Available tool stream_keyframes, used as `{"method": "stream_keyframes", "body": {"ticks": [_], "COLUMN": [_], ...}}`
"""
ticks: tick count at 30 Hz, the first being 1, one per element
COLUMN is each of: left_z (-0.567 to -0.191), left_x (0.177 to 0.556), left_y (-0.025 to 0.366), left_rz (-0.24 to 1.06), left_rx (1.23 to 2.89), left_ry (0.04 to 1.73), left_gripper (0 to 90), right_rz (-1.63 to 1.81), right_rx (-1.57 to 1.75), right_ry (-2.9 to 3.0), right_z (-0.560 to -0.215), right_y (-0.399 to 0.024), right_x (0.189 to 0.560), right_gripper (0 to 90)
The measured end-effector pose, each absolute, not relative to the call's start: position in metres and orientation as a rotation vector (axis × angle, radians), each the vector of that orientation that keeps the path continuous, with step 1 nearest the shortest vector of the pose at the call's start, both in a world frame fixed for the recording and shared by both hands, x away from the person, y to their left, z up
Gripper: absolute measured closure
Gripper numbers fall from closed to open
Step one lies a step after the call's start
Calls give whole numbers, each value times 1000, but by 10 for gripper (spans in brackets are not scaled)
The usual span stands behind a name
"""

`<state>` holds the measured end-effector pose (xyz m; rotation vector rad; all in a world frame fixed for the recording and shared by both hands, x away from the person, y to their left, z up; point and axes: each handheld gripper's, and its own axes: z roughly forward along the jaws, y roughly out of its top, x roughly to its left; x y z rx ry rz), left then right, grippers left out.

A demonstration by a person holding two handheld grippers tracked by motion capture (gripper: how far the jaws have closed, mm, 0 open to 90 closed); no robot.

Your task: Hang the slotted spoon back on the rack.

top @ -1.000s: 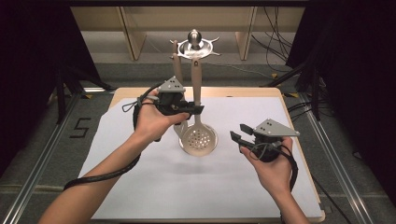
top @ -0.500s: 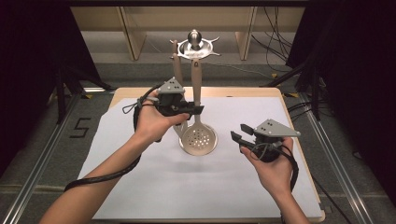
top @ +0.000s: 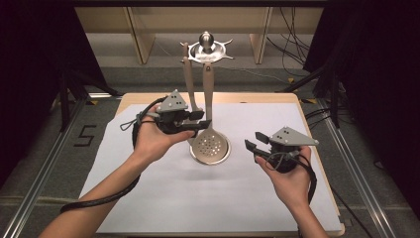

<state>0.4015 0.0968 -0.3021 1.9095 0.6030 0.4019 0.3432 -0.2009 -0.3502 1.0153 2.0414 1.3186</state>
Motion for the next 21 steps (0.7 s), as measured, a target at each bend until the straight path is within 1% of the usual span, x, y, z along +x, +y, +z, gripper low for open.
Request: {"method": "stream_keyframes", "body": {"ticks": [1, 2, 9, 21], "left_z": [-300, -302, -306, -328], "left_x": [403, 396, 386, 372], "left_y": [102, 105, 123, 155], "left_rz": [466, 428, 467, 496], "left_rx": [1930, 1901, 1888, 1872], "left_ry": [533, 592, 595, 626], "left_gripper": [603, 595, 570, 551], "right_rz": [1319, 1318, 1324, 1312], "right_rx": [1017, 1015, 1005, 990], "right_ry": [2043, 2041, 2022, 2049], "right_z": [-350, -350, -352, -351], "right_y": [-201, -202, -200, -200], "right_x": [343, 343, 345, 345], "right_gripper": [562, 562, 561, 560]}}
